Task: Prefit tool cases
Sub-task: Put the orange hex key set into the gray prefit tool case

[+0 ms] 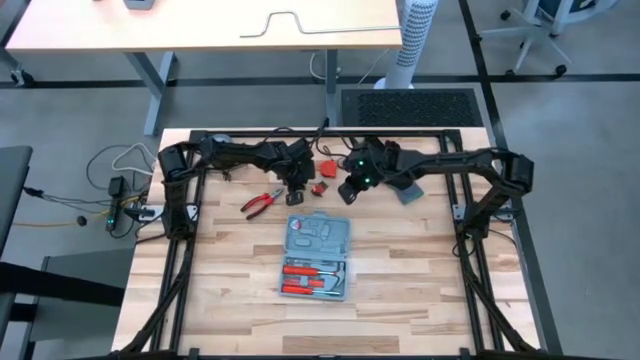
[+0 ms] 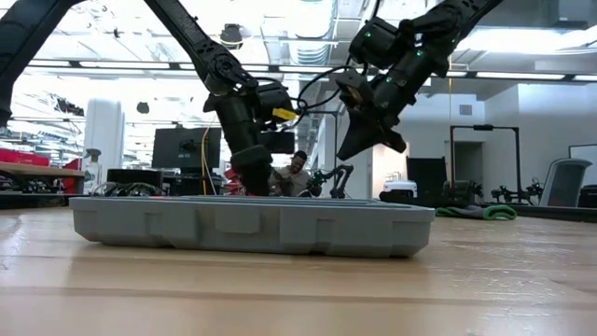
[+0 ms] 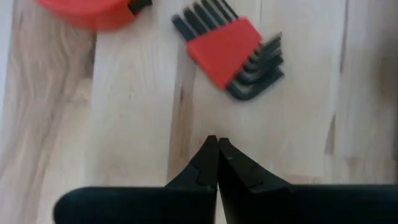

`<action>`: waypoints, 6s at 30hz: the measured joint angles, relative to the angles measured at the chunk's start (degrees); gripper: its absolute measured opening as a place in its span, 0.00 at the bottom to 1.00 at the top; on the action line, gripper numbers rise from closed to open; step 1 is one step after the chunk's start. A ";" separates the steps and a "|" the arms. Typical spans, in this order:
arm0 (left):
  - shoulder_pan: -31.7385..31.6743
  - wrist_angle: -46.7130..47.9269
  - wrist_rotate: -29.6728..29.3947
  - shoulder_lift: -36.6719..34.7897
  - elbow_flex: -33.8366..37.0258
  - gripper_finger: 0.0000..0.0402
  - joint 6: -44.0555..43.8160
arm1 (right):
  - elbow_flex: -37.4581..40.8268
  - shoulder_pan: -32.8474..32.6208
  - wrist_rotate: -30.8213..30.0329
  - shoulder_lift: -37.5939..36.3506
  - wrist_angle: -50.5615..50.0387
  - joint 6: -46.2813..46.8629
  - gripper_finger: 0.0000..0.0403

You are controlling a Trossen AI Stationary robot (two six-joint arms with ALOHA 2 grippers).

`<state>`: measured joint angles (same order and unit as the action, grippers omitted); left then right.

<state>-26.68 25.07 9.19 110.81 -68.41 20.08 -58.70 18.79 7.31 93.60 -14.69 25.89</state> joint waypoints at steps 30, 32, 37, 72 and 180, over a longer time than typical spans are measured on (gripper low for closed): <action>1.17 -14.10 8.40 -4.09 0.22 0.00 6.15 | 31.98 0.25 -1.82 -19.58 34.88 22.48 0.00; 1.26 -12.70 8.91 -3.81 0.30 0.00 6.26 | 32.00 -0.37 -2.49 -19.51 34.63 23.22 0.00; 2.54 -10.99 8.22 -2.81 0.32 0.00 6.87 | 32.00 -1.50 -2.94 -19.51 35.60 23.67 0.00; 3.38 -1.53 -6.03 3.08 -2.53 0.00 2.71 | 30.76 -2.66 -6.40 -19.43 34.57 24.65 0.00; -1.85 19.18 -4.52 -12.68 7.78 0.00 8.50 | 30.80 -7.17 -4.85 -19.30 32.30 23.78 0.03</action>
<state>-28.53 44.25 4.67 98.14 -60.63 28.59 -27.90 11.62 2.46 74.30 17.61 49.67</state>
